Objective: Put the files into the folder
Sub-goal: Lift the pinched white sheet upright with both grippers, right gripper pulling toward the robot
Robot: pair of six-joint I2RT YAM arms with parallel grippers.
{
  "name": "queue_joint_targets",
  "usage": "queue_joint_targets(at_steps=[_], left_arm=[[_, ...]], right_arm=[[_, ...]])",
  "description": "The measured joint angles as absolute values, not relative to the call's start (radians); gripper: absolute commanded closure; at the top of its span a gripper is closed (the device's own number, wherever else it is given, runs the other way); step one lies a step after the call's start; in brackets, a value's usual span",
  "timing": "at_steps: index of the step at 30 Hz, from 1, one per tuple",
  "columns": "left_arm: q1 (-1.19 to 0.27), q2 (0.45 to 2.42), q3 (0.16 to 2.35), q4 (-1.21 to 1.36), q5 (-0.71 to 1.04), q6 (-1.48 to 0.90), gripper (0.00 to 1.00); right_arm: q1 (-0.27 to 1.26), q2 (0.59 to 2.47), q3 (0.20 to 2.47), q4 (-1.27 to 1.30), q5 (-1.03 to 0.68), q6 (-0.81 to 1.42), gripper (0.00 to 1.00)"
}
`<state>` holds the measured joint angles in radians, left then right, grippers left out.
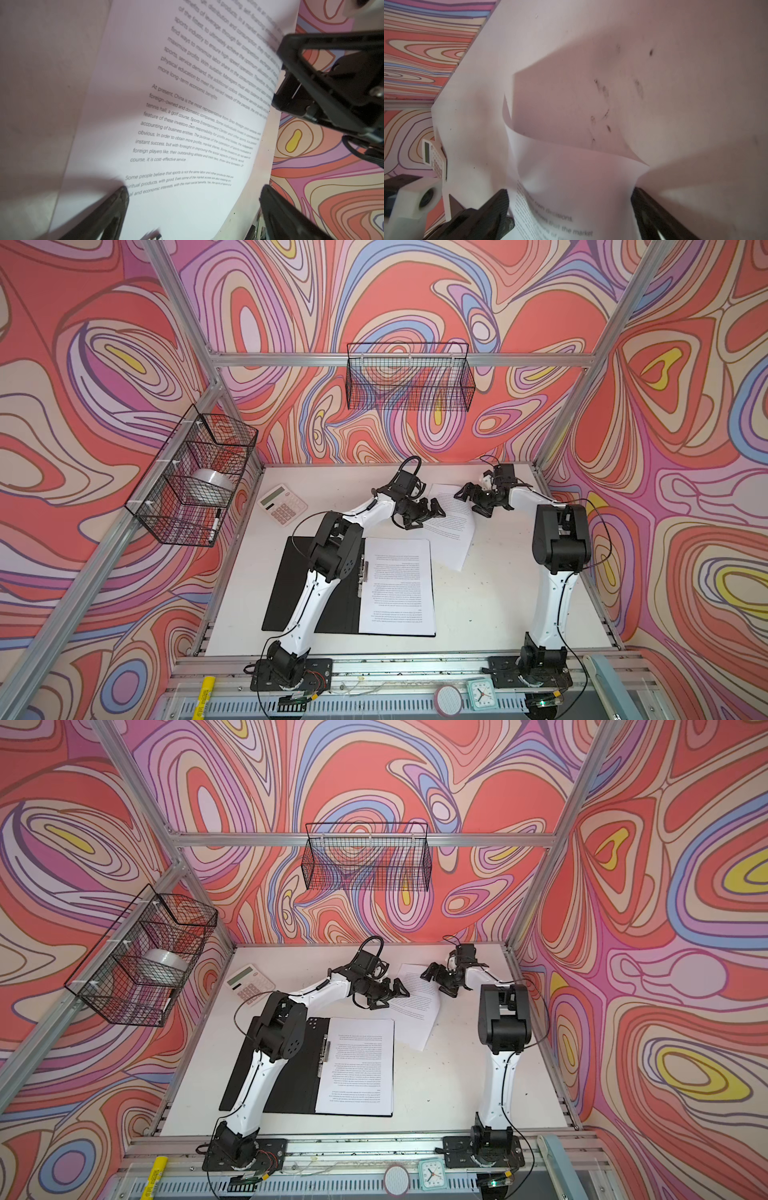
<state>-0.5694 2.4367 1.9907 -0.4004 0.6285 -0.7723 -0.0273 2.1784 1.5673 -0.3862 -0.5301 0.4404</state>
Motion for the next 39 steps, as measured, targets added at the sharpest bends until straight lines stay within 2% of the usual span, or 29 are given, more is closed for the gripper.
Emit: queue_joint_targets(at_steps=[16, 27, 35, 39], left_arm=[[-0.564, 2.436, 1.980, -0.375, 0.632, -0.791, 0.02], [-0.560, 2.436, 1.975, -0.367, 0.636, -0.798, 0.02], [-0.550, 2.435, 1.954, -0.334, 0.663, -0.806, 0.02], [-0.547, 2.430, 1.937, -0.311, 0.674, -0.817, 0.02]], right_arm=[[-0.031, 1.996, 1.305, -0.214, -0.697, 0.646, 0.02], [-0.034, 1.819, 1.068, -0.044, -0.699, 0.785, 0.02], [-0.034, 1.797, 0.953, 0.095, -0.673, 0.888, 0.08], [-0.034, 1.755, 0.856, 0.174, -0.630, 0.956, 0.15]])
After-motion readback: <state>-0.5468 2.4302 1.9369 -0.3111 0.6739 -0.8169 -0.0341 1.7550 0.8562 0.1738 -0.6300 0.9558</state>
